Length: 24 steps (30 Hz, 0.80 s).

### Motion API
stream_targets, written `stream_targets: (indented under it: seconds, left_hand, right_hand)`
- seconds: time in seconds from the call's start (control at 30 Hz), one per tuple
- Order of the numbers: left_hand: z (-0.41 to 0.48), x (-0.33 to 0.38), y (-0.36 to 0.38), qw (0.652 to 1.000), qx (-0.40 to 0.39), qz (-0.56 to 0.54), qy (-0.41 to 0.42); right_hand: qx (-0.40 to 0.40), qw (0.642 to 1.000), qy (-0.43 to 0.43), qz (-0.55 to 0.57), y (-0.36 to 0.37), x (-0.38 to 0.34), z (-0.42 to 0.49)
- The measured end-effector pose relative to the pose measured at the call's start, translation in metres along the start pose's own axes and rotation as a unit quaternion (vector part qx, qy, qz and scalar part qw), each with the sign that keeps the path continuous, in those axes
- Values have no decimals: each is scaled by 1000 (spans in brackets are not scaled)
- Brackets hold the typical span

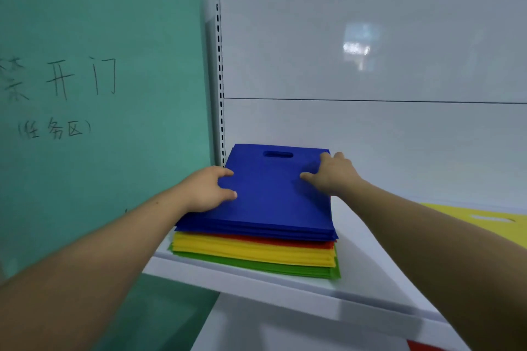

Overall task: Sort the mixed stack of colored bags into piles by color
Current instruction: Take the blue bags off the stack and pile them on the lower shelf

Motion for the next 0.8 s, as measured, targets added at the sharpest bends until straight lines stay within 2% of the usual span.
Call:
stream_targets:
  seconds: [0.17,0.33,0.47,0.63,0.8]
  left_hand:
    - [18,-12,7,993,-109,42,-25]
    - [25,-17,12,991,-122,47,-5]
    - [26,-16,14,993,-112,47,8]
    - [28,-21,13,994,-103,37,1]
    - [24,-22,9,996,-75,-55,9]
  right_hand:
    - [-32,998,38,23,9,5,3]
    - [-3,994,64,89,12,3,-4]
    - [50,988,62,133,13,-1,-6]
    - [157,974,-22,161,11,-11,-15]
    - [275,928,-87,234,-16,-24,-35]
Point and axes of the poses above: each hand's wrist, its own z-axis towards the middle knuckle, its own y-axis out of the palm, x = y × z, the point moved 1 cm from there along z, towards the middle knuckle, and after that the axes turned 5 degrees about -y, right-handed, at the moved point
